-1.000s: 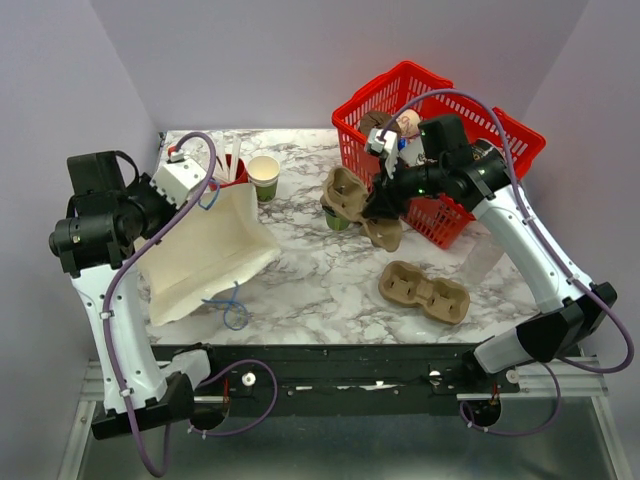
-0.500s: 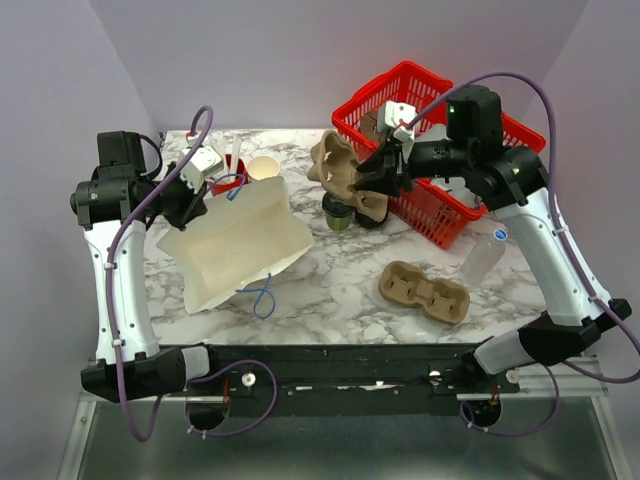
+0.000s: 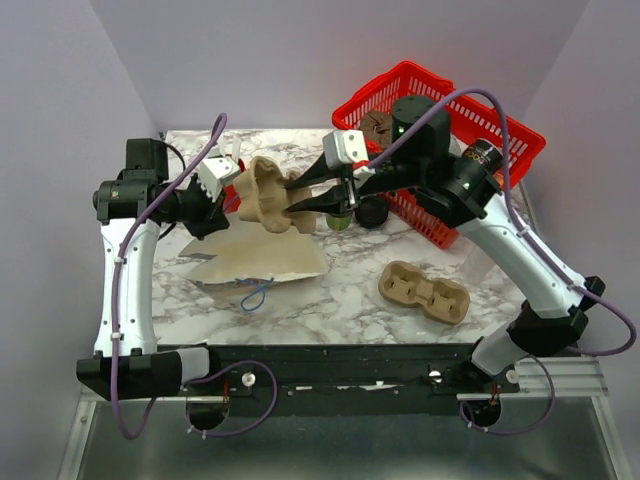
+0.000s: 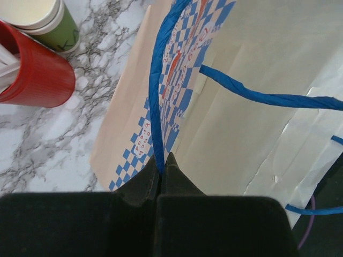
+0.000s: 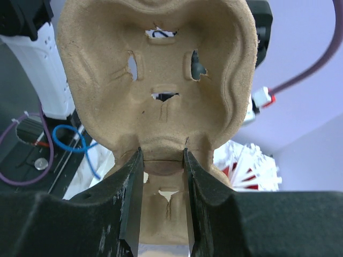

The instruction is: Pack the takeout coffee

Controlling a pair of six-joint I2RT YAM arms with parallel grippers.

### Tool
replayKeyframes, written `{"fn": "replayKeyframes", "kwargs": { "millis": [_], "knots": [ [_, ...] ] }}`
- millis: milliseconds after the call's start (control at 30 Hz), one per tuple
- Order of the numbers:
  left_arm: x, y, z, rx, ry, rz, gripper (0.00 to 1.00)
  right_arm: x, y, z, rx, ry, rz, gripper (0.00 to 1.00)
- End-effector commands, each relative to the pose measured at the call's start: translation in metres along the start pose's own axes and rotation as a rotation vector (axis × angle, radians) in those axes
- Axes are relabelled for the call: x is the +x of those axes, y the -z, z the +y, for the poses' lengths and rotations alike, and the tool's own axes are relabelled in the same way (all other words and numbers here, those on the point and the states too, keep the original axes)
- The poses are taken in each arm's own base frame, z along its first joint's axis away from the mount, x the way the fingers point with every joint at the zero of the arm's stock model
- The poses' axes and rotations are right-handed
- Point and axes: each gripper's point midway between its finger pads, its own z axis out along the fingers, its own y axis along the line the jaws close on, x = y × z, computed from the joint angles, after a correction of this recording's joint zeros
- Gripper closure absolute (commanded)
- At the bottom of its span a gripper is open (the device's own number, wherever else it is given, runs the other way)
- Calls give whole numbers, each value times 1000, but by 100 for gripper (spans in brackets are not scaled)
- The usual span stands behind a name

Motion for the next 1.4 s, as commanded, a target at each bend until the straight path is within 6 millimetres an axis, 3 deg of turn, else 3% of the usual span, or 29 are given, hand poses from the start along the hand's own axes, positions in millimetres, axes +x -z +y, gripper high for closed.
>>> {"fn": "replayKeyframes", "kwargs": {
  "millis": [0, 167, 433, 567, 733, 1200, 1367],
  "knots": [
    [5, -2, -30, 83, 84, 5, 100, -17, -25, 2, -75, -41, -117, 99],
    [-5, 8, -34, 67, 95, 15, 100, -5, -37, 13, -124, -124, -114, 99],
    [-18, 18, -41, 87, 127, 14, 100, -10, -39, 28, -130, -56, -118, 99],
    [-20, 20, -43, 82, 133, 6, 100, -1, -39, 33, -117, -12, -83, 99],
    [-18, 19, -44, 82, 154, 12, 100, 28, -43, 50, -158, -10, -5, 99],
    [-25, 19, -62, 121, 171, -8, 100, 118, -65, 68, -220, 89, 270, 99],
    [-21, 17, -66, 112, 210, -2, 100, 128, -65, 69, -179, 109, 370, 99]
  ]
}}
